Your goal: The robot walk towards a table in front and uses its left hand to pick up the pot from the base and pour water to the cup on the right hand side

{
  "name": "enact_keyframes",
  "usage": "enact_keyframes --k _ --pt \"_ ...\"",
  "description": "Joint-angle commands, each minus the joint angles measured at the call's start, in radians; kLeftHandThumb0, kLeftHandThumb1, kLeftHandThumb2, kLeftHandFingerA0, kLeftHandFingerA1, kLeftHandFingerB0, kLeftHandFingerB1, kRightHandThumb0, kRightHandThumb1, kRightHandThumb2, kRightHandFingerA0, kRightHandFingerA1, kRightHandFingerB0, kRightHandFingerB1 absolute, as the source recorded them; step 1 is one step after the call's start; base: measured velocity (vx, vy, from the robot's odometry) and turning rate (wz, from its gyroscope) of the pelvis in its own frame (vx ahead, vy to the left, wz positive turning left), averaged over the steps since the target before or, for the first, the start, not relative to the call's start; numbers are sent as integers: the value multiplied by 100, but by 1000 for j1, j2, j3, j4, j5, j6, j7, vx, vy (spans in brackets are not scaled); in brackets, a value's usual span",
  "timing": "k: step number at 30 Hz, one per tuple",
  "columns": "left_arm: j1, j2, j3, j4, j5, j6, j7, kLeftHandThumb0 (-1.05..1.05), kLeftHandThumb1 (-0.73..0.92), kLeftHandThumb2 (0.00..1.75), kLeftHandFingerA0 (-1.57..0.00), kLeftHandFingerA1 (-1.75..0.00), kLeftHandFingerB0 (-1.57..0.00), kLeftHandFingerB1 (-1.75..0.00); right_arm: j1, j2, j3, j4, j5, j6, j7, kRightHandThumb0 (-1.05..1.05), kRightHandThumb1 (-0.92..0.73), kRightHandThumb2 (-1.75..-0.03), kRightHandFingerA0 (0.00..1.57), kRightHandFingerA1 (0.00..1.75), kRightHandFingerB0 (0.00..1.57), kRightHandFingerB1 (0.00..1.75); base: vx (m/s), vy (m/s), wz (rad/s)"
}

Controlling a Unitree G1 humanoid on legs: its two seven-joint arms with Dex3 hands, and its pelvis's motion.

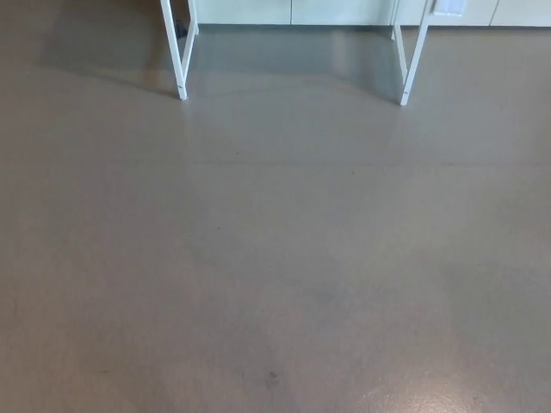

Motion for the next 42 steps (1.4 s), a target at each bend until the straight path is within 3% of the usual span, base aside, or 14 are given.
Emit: enact_keyframes --k 1,2,6,7,11,15,16,19,20,21,22,38,39,42 --pt "-23 37 38 -4 -96 -36 -137 -31 53 56 -35 -37 -25 -30 14 35 -33 -82 113 67 34 4 -40 -87 41 63 16 52 0 0 0" --pt "-26 36 36 -14 -97 -36 -142 -28 50 55 -38 -38 -30 -31 -1 28 -37 -63 111 61 34 2 -56 -56 48 50 24 36 0 0 0" --pt "-40 32 13 -42 -84 -56 -135 -29 51 55 -41 -38 -28 -31 -40 13 -46 -32 116 54 31 3 -56 -56 49 52 27 38 0 0 0" --pt "-49 40 4 -40 -80 -58 -141 -28 54 57 -35 -34 -29 -30 -38 19 -46 -54 124 72 26 2 -38 -85 38 62 15 51 0 0 0" --pt "-55 37 -29 -55 -64 -77 -140 -28 52 56 -35 -33 -29 -31 -41 14 -38 -76 115 82 19 3 -41 -87 33 59 13 49 55 -24 7" --pt "-49 19 -77 -54 -37 -129 -117 -32 52 57 -34 -33 -27 -31 -48 8 -40 -80 130 116 16 1 -38 -85 36 60 14 49 -24 -55 9" --pt "-40 -2 -97 -64 -25 -150 -106 -31 53 57 -34 -33 -29 -31 -39 24 -38 -111 162 161 33 1 -39 -86 60 71 11 49 0 0 0" --pt "-20 -23 -112 -74 -48 -144 -138 -31 56 58 -30 -33 -25 -30 6 50 -13 -184 165 205 29 2 -41 -86 50 67 9 47 59 104 -4" --pt "-2 -40 -116 -85 -54 -144 -137 -35 54 66 -27 -38 -24 -35 33 62 -5 -210 168 220 29 4 -59 -57 45 49 21 35 12 176 -12" --pt "5 -46 -119 -91 -57 -144 -134 -35 54 66 -27 -38 -24 -35 43 67 -2 -224 171 228 27 4 -59 -57 45 49 21 35 112 244 -31" --pt "24 -54 -129 -120 -51 -138 -120 -33 53 65 -28 -37 -25 -35 58 64 6 -227 161 208 39 4 -41 -88 34 60 12 50 190 304 -46" --pt "110 -33 -94 -171 -100 -143 -125 -28 54 56 -36 -33 -28 -30 97 25 3 -106 135 100 81 -2 -39 -85 44 64 9 48 225 83 10" --pt "111 -31 -93 -172 -99 -143 -124 -29 54 56 -38 -34 -29 -31 82 18 -1 -57 130 76 84 -4 -56 -55 51 50 20 33 333 -425 -43" --pt "107 -28 -95 -163 -90 -147 -112 -28 54 56 -37 -34 -28 -31 78 16 -9 -20 144 54 101 -5 -55 -55 46 49 19 34 359 -332 56"
